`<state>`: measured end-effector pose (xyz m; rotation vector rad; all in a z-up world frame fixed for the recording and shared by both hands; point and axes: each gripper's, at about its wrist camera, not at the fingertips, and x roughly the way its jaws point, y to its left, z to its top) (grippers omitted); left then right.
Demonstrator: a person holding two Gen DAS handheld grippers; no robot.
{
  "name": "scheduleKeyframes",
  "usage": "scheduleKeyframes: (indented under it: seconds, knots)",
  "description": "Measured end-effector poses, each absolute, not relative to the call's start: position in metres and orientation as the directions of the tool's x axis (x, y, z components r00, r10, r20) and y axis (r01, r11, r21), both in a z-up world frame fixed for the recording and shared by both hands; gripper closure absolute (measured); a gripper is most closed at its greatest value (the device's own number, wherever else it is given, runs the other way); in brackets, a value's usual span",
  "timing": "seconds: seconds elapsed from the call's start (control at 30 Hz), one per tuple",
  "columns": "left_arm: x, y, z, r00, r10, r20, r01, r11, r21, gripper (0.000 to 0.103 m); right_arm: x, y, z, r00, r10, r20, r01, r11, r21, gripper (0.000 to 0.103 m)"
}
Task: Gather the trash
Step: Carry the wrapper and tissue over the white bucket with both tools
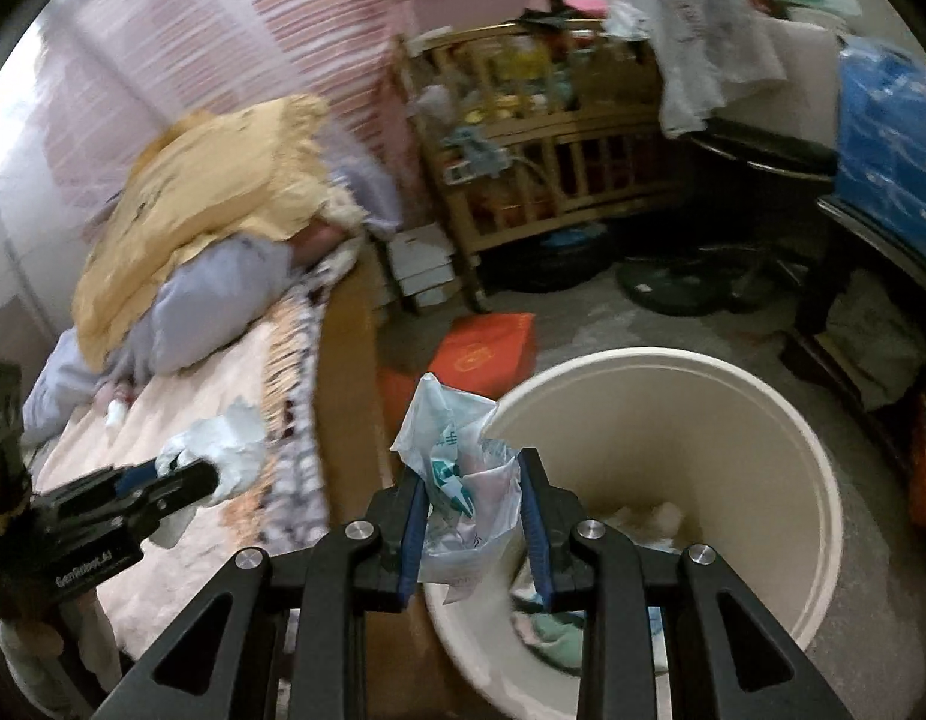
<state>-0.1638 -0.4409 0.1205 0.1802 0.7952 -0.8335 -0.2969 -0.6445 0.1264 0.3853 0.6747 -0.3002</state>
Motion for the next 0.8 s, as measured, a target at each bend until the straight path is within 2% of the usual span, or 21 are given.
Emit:
scheduleKeyframes:
  seconds: [0.23, 0.7, 0.8]
  knots:
    - [-0.163, -0.448, 0.102, 0.365, -0.584, -0.725, 0.741, 0.654, -0.153, 0.071, -0.308, -0.681, 0.105, 0.728, -0.125, -0.674, 0.462, 0.816, 0.347, 0.075]
    - [-0.181, -0.451, 0.1, 0.307, -0.629, -0.714, 0.773, 0.602, -0.199, 0.071, -0.321, -0.698, 0.103, 0.704, -0.187, -0.685, 0.515, 0.799, 0.311, 0.076]
    - [-0.18, -0.453, 0.097, 0.254, -0.639, -0.726, 0.764, 0.593, -0.254, 0.071, -0.326, -0.706, 0.1, 0.701, -0.182, -0.689, 0.533, 0.776, 0.337, 0.076]
